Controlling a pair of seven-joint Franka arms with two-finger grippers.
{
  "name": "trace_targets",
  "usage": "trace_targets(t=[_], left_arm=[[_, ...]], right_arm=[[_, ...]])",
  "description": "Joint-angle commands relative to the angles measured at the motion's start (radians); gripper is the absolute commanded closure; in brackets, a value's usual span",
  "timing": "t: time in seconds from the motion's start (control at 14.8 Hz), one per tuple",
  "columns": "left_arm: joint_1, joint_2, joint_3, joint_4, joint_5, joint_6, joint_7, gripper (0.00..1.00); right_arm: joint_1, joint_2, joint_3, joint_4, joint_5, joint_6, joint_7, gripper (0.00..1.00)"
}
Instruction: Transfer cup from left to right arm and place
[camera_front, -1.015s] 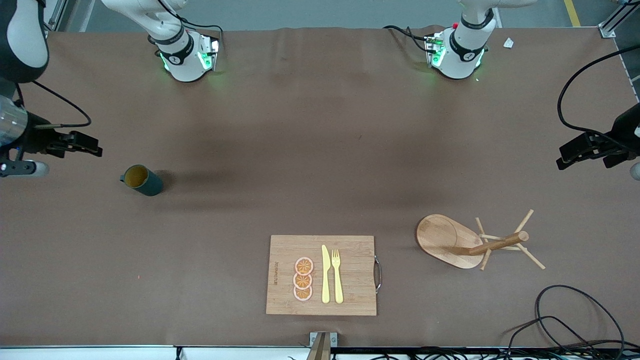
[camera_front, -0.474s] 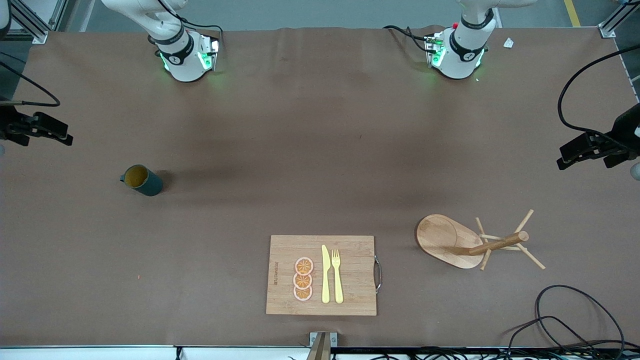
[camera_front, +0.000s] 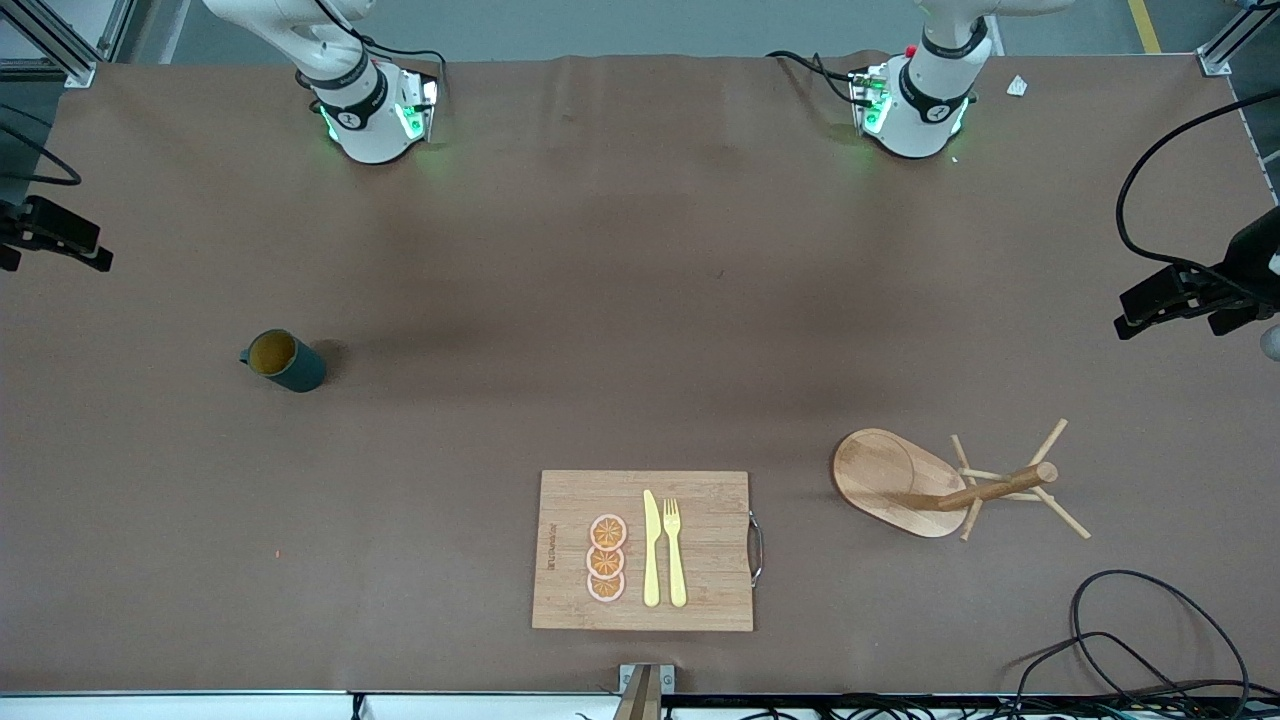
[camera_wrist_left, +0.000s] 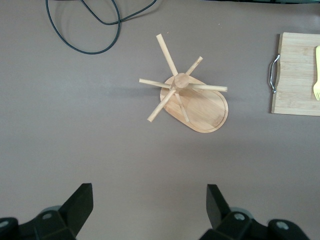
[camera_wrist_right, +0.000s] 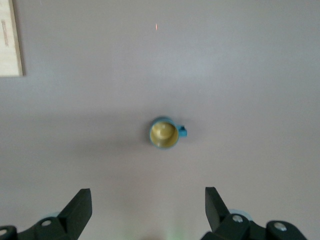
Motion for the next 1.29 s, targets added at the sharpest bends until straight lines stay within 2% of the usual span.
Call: trace_targets(t=[0.0,0.34,0.74,1.22], left_arm=[[0.001,-0.006,-0.004,0.008,0.020,-0.014,0.011,0.00],[0.001,-0.004,-0.002,0.009,0.018,-0.014,0.010,0.00],[0.001,-0.003,-0.002,0.009,0.017,-0.014,0.010,0.00],[0.001,-0.003,-0.002,0.009,0.017,-0.014,0.011,0.00]], right_arm=[[-0.010,-0.002,0.008,0.017,0.009,-0.082,0.021,0.00],[-0.046,-0.019,0.008,0.020,0.012,-0.085,-0.007,0.00],[-0.036,-0.080,0.008,0.012,0.006,-0.074,-0.008,0.00],[-0.033,-0.091,0.009,-0.032,0.011,-0.039,0.012,0.00]])
